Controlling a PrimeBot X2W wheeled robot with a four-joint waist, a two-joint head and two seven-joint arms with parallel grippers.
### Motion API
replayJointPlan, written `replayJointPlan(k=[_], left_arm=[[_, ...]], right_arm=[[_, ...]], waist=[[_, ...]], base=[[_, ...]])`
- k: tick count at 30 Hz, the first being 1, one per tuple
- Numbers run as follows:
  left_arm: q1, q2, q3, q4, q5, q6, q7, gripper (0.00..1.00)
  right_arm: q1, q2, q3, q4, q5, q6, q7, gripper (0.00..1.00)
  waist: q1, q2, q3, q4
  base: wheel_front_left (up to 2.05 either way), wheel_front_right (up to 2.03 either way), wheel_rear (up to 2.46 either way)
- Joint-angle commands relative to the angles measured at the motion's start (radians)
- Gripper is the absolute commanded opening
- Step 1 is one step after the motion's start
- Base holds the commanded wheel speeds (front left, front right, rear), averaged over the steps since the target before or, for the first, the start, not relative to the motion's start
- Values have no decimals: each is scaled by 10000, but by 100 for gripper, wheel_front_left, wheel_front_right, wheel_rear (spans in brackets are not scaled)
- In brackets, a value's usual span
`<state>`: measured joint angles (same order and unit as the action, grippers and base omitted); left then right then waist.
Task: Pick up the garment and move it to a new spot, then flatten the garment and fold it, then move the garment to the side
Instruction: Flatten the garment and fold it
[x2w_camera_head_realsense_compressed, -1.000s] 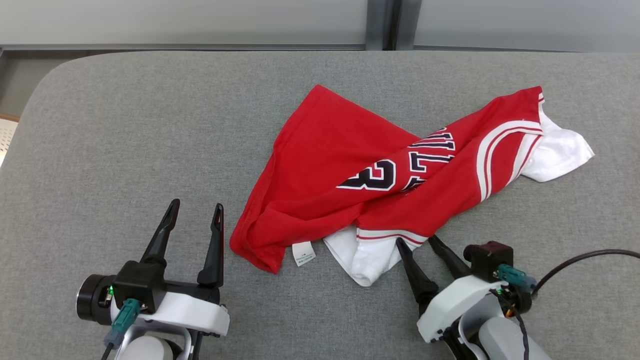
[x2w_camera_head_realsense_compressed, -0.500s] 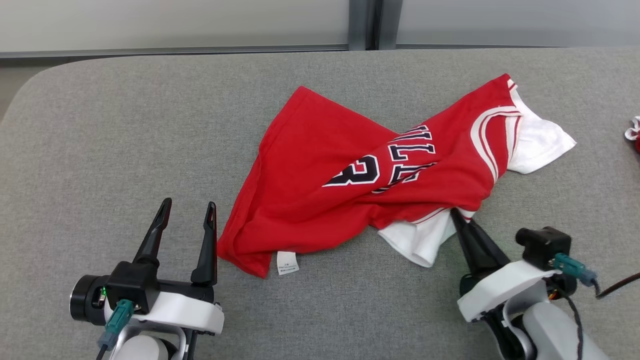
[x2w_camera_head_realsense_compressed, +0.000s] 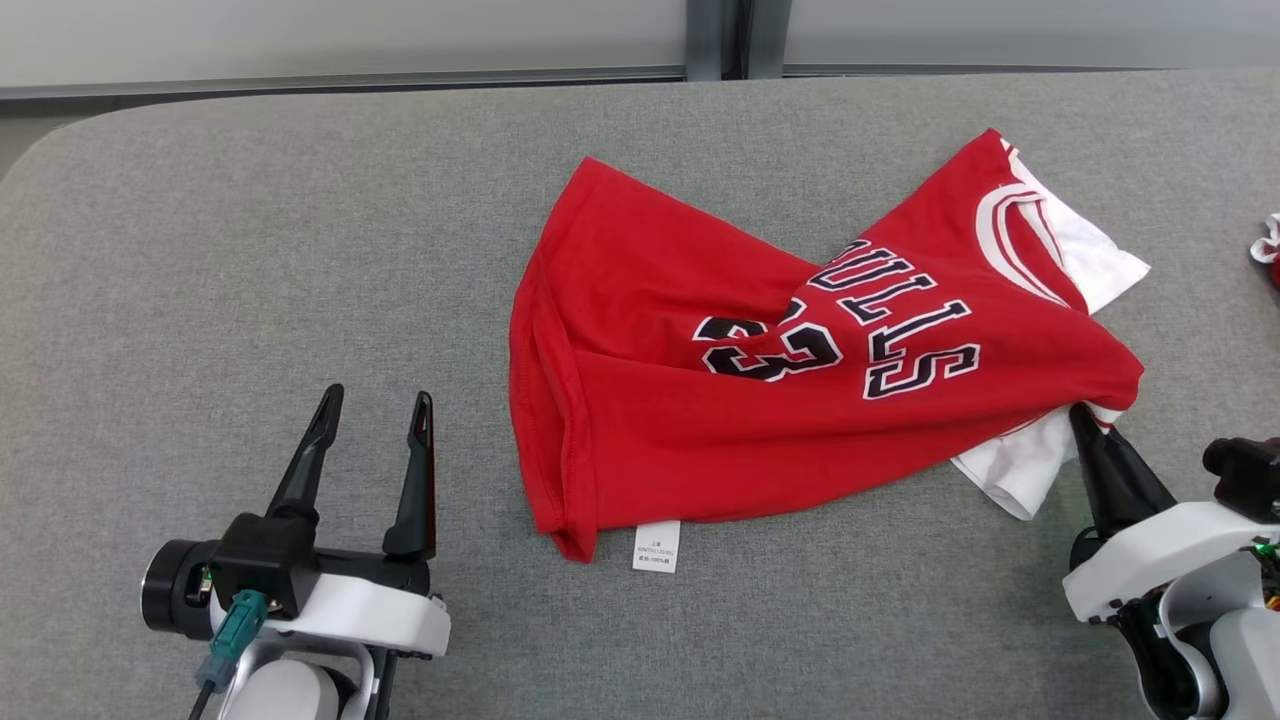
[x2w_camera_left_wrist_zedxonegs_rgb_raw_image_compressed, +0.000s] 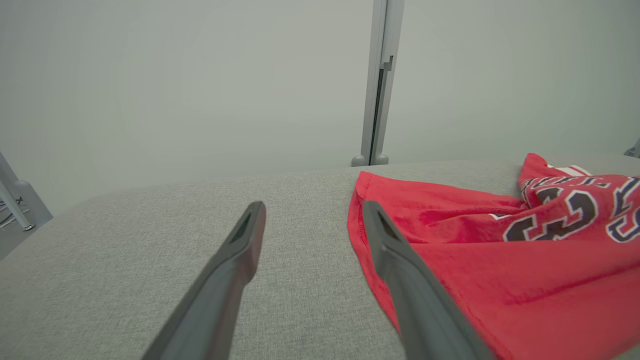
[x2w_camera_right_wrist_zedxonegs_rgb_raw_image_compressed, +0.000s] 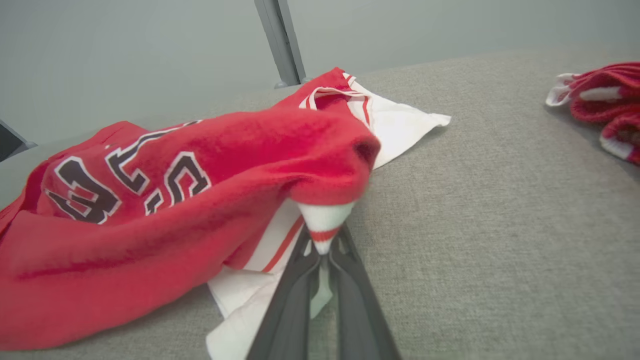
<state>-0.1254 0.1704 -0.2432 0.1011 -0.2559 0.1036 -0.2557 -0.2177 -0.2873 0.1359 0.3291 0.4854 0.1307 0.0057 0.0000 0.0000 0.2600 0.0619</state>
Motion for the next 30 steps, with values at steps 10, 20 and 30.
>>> replayJointPlan(k=[10,20,30], left_arm=[[-29,95,82,39,-79,42,-69,100],[224,232,108,-16,-80,186,-51,100],[837,392,-120,-78,-90,219,246,100]], right_arm=[[694,386,-865,-1245,-459,0,-659,100],[1141,608,-1166,-3521,-1844,0,-609,100],[2290,1179,-730,-4228,-2592,0,-103,100]], waist=[[0,0,-77,-115],[0,0,-572,-336],[0,0,-1376,-369]], base=[[0,0,0],[0,0,0],[0,0,0]])
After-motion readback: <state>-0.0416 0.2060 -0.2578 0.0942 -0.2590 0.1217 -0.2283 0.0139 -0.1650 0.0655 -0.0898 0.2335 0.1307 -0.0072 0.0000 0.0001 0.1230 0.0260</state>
